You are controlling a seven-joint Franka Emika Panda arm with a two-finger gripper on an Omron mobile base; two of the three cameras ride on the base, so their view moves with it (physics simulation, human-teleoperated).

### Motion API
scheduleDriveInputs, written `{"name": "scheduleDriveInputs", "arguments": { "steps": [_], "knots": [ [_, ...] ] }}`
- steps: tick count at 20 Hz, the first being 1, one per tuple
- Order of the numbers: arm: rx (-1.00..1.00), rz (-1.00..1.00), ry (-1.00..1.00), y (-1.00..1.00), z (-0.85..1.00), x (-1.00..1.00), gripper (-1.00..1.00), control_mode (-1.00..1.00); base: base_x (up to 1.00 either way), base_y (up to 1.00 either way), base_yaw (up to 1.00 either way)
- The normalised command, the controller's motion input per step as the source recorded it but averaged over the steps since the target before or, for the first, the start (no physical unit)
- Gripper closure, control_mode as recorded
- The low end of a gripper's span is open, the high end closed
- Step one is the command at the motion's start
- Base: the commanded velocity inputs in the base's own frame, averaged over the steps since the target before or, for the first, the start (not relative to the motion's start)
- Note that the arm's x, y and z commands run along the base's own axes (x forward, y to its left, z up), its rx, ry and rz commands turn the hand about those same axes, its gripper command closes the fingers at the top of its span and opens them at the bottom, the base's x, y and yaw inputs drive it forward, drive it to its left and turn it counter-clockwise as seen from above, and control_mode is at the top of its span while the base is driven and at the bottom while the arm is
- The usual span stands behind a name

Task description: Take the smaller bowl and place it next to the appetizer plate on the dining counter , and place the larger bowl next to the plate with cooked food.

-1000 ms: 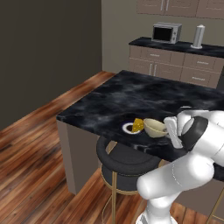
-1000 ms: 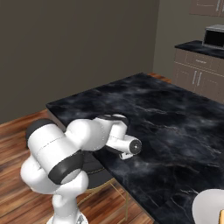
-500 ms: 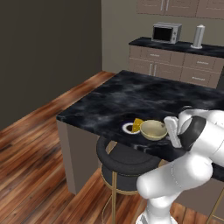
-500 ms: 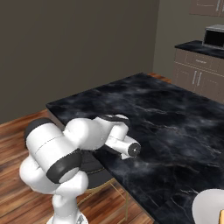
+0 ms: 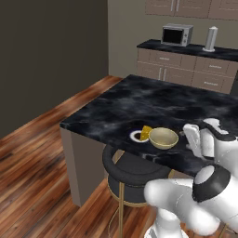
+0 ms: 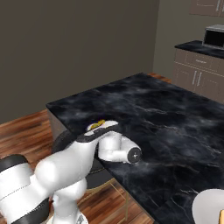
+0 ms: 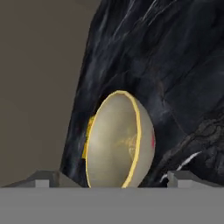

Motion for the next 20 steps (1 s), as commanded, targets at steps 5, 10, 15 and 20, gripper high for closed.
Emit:
{"name": "scheduleDriveInputs", "arguments": {
  "steps": [5, 10, 15, 20],
  "knots": [
    [-0.51, 0.07, 0.56, 0.01, 0.85, -0.60, -1.00, -1.00, 0.00, 0.00, 0.00],
    [-0.35, 0.08, 0.57, 0.09, 0.82, -0.71, -1.00, -1.00, 0.00, 0.00, 0.00],
    [-0.06, 0.03, 0.12, 0.03, 0.18, -1.00, -1.00, -1.00, 0.00, 0.00, 0.00],
    [-0.12, 0.00, -0.11, 0.34, -0.01, -0.93, -1.00, -1.00, 0.00, 0.00, 0.00]
  ]
}}
